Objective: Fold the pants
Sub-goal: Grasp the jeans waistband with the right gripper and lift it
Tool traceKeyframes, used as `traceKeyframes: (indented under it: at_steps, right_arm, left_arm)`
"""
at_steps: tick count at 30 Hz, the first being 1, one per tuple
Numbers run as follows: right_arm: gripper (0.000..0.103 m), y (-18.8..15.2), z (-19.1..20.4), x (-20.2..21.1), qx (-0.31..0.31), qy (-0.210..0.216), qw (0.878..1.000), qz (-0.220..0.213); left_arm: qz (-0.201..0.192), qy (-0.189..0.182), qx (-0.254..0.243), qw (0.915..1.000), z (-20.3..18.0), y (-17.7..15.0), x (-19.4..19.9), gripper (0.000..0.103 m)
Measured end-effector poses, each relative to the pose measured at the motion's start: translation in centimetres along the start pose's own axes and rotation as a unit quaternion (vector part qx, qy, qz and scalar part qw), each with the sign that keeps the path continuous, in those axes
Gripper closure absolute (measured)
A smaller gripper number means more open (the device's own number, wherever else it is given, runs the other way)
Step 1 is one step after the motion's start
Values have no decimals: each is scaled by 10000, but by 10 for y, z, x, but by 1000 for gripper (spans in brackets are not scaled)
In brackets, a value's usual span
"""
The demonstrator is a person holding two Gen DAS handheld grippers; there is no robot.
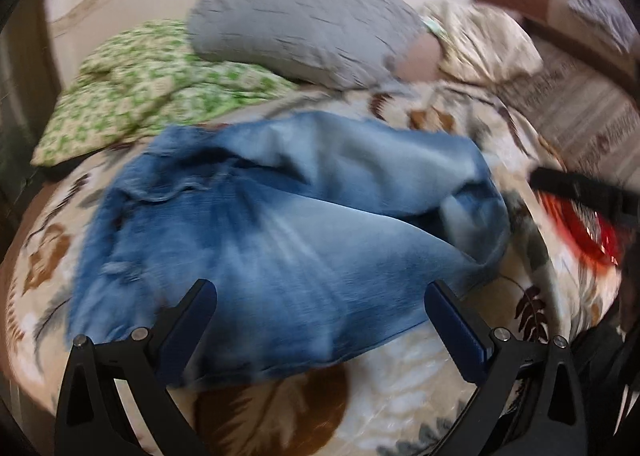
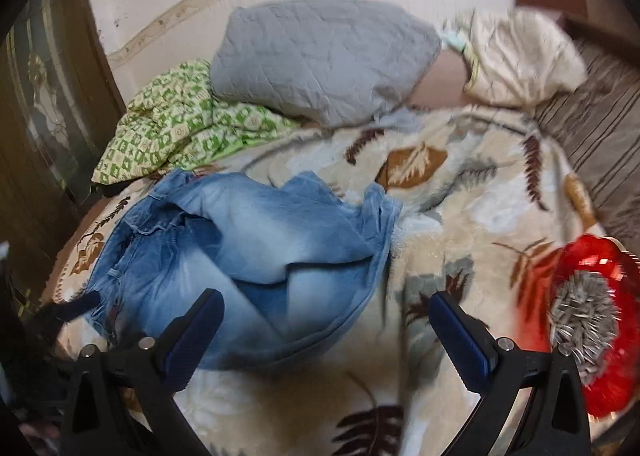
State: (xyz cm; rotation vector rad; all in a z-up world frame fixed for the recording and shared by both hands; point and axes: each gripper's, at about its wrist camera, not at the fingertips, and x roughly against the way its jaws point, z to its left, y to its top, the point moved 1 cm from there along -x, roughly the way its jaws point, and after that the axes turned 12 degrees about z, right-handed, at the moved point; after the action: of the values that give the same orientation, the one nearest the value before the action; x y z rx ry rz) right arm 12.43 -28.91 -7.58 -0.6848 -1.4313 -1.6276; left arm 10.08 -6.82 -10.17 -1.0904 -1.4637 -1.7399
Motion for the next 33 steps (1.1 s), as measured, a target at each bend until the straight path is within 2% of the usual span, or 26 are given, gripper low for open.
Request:
traceKeyframes:
  at_steps: [5, 8, 11, 14, 16, 22, 29, 33]
  right_arm:
    - [3, 19, -19, -20, 317, 142, 9993, 138]
    - [6, 28, -17, -31, 803, 154, 9961, 342]
    - [6, 34, -8, -34, 1211, 240, 9914, 429]
    - [6, 47, 15, -34, 1497, 546, 9864, 404]
    - [6, 62, 38, -38, 1715, 708, 9819, 375]
    - [5, 108, 132, -75, 2299, 742, 9691, 503]
    - [3, 158, 247, -135, 2881, 805, 9502, 874]
    - [3, 180, 290, -177, 3108, 455, 9428, 1115]
  left_arm:
    - [21, -245, -447, 9987, -27, -4, -8, 0]
    - [-88, -76, -726, 9973, -35, -11, -7, 0]
    - [-127, 0, -552, 9984, -19, -14, -1, 0]
    - [-132, 242, 186, 9994, 28, -11, 10, 0]
    - [-95, 440, 704, 9965, 58, -9, 15, 0]
    - [22, 1066, 1994, 9741, 139, -26, 20, 0]
    - [57, 836, 2893, 9536, 192, -58, 4, 0]
    - [18, 396, 3204, 9465, 210, -73, -13, 0]
